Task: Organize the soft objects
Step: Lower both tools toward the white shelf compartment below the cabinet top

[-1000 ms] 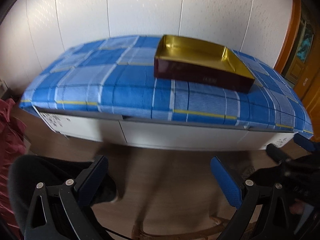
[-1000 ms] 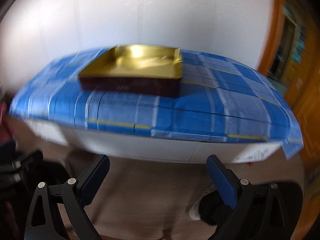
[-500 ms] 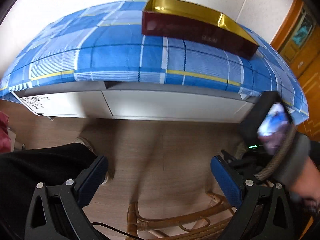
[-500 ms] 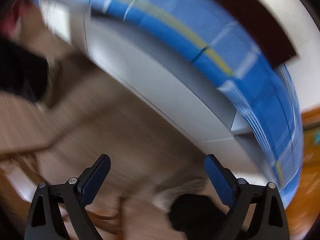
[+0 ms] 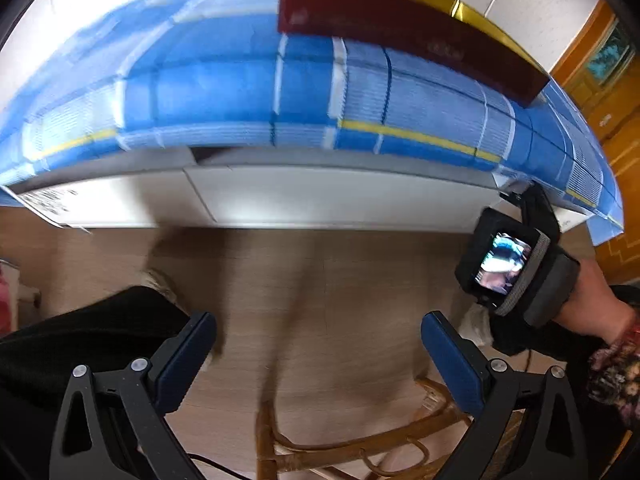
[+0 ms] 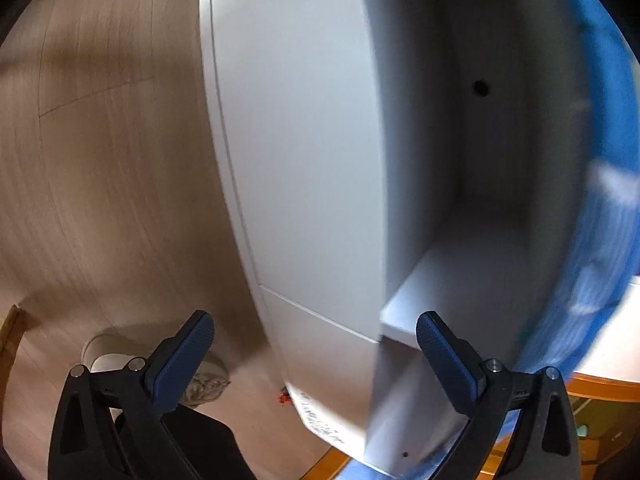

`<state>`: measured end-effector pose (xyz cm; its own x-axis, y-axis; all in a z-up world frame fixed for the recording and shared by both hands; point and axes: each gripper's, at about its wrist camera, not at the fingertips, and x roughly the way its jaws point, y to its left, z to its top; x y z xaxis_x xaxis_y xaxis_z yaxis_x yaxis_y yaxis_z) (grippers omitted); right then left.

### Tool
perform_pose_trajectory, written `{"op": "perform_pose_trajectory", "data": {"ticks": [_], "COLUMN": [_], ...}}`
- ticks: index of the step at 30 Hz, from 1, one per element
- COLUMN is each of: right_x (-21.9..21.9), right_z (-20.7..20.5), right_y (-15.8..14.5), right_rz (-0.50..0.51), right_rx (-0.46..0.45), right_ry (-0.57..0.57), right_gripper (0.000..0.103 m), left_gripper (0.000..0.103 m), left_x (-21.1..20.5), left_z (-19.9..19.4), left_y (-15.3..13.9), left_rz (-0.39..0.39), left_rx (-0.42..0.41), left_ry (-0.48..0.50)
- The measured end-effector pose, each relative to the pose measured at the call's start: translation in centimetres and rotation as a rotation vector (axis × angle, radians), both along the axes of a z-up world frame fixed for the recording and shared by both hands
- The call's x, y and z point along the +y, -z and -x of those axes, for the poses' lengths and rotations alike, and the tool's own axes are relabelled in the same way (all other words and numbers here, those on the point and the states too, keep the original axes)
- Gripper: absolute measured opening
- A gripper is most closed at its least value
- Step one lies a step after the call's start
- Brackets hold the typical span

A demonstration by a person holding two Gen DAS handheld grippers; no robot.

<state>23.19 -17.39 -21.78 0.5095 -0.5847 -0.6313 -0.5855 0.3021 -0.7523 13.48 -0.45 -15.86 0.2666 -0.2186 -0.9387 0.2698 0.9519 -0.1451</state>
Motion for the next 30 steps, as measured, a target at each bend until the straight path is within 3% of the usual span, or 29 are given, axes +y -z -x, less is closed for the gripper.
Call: {"op": "perform_pose_trajectory", "data": {"ticks": [2, 4, 14, 22, 26, 30], "right_x": [-0.1, -0.2, 0.8, 1.1, 0.8, 0.4], "right_z": [-0.4, -1.2, -1.9, -2.0, -1.7, -1.1], "right_y": [0.7, 0.7, 2.3, 1.4, 1.3, 0.9], "right_rz": [0.014, 0.029, 0.063, 0.049, 0.038, 0.002], "right_rx": [0.002, -0.005, 0.004, 0.006, -0.002, -0.007], "right_ry": [-0.005, -0.020, -0.098, -0.108, -0.103, -0.094], "right_gripper": [0.103, 0.103, 0.103, 0.103, 0.103, 0.103], "left_gripper": [0.103, 0.103, 0.103, 0.103, 0.103, 0.103], "left_x": [-0.2, -0.8, -1.4, -2.3, -4.2, -6.3], "left_z": [-0.5, -0.4, -0.1, -0.9, -0.5, 0.0], "left_y": [1.0, 1.3, 1.6, 2.1, 2.9, 4.4], "left_rz": [0.007, -0.026, -0.101, -0.262, -0.357, -0.472], "left_rx": [0.046, 0.038, -0.083, -0.218, -0.279, -0.342], "left_ry": [0.003, 0.022, 0.030, 0.061, 0.171, 0.341]}}
